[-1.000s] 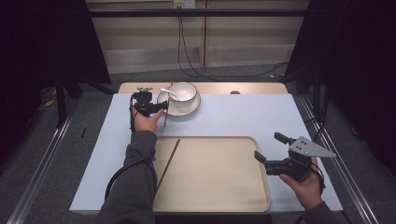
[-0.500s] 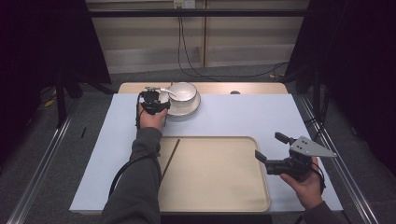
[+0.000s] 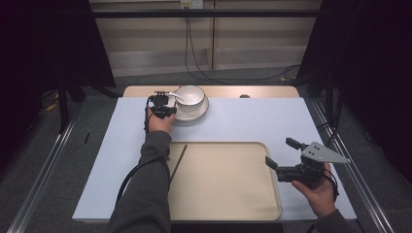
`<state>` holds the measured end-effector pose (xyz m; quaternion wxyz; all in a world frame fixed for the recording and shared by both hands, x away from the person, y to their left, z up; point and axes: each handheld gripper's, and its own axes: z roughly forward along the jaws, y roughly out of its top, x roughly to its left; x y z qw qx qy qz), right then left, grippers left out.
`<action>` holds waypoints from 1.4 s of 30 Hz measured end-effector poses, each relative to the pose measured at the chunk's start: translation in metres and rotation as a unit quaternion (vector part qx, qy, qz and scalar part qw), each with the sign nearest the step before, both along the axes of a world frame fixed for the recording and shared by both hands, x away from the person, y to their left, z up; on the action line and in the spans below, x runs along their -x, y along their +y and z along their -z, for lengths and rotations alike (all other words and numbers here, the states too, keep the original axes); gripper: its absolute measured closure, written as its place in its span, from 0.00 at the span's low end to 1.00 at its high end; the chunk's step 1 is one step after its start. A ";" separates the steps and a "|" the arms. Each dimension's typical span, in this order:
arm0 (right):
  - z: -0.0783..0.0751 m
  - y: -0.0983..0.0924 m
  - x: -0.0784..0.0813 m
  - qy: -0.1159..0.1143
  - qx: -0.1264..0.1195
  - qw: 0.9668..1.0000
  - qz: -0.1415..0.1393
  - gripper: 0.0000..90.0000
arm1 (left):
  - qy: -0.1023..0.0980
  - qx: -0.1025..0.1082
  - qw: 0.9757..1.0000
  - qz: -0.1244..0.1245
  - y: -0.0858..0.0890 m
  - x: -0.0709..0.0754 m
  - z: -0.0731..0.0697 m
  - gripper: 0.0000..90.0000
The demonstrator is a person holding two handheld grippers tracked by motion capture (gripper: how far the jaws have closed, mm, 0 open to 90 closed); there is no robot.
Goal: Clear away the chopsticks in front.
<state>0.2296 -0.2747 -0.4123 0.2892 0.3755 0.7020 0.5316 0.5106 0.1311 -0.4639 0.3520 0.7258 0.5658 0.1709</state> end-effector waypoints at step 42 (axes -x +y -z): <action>-0.001 0.003 0.001 -0.004 -0.005 1.000 -0.001 0.04 | -0.015 0.049 0.998 -0.031 0.048 0.135 -0.025 0.94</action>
